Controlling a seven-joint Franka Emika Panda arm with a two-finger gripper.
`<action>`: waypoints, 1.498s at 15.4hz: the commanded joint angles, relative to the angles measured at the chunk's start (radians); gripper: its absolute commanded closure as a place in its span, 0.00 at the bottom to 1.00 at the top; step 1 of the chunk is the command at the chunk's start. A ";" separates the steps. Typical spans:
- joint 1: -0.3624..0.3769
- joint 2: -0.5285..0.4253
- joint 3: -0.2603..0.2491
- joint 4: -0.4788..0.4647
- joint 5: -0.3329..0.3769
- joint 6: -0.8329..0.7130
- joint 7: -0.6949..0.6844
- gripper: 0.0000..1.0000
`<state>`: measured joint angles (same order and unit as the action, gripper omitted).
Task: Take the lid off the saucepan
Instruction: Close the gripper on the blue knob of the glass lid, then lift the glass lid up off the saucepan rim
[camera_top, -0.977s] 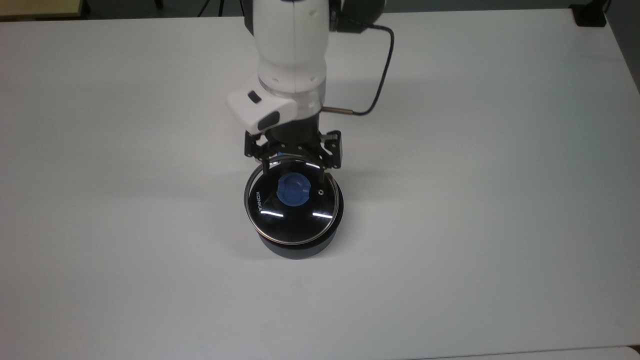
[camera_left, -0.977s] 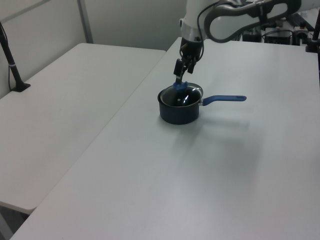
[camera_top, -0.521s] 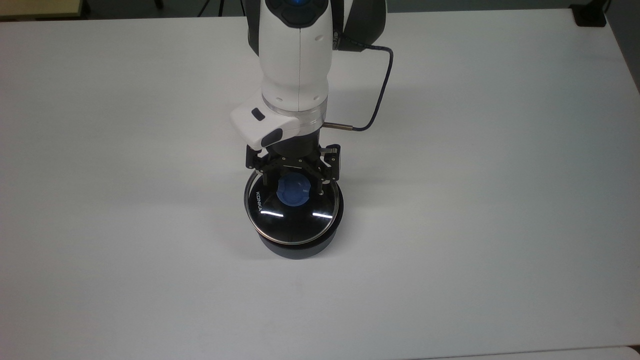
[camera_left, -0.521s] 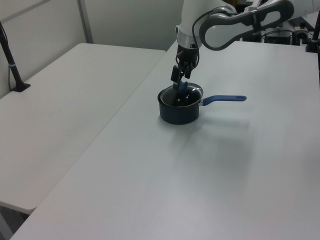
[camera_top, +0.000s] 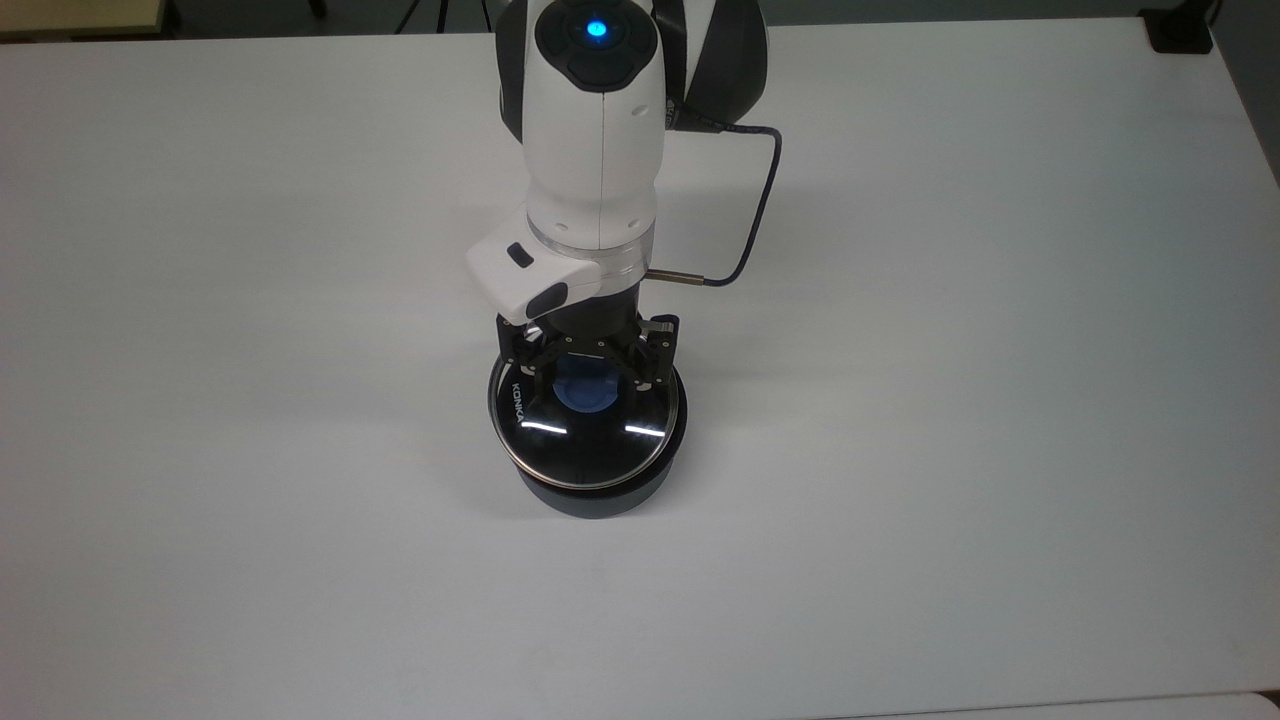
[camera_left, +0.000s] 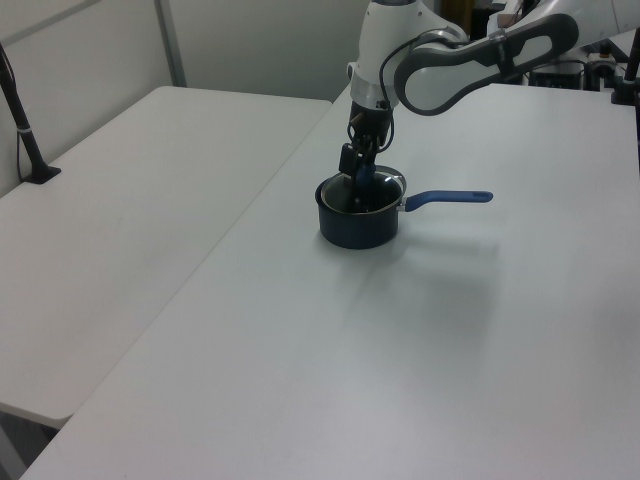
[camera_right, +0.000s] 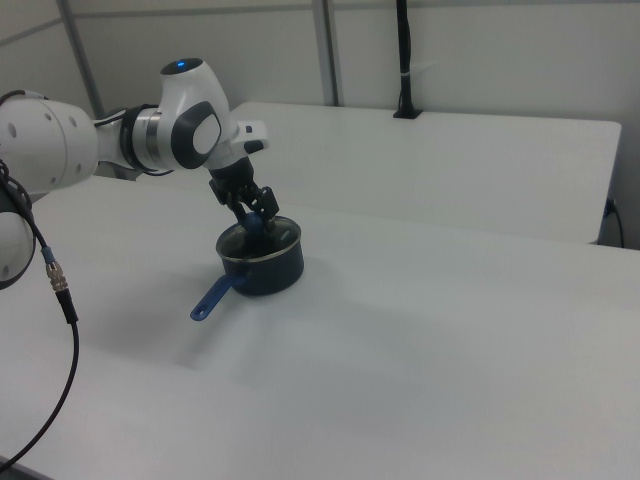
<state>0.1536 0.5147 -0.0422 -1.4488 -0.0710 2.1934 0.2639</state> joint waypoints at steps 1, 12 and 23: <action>0.006 0.004 -0.010 0.015 -0.023 0.014 0.015 0.45; -0.048 -0.139 -0.013 -0.068 -0.020 -0.070 -0.104 0.50; -0.663 -0.479 0.312 -0.577 -0.003 -0.057 -0.675 0.50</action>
<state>-0.4496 0.1199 0.2328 -1.8723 -0.0733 2.1268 -0.3015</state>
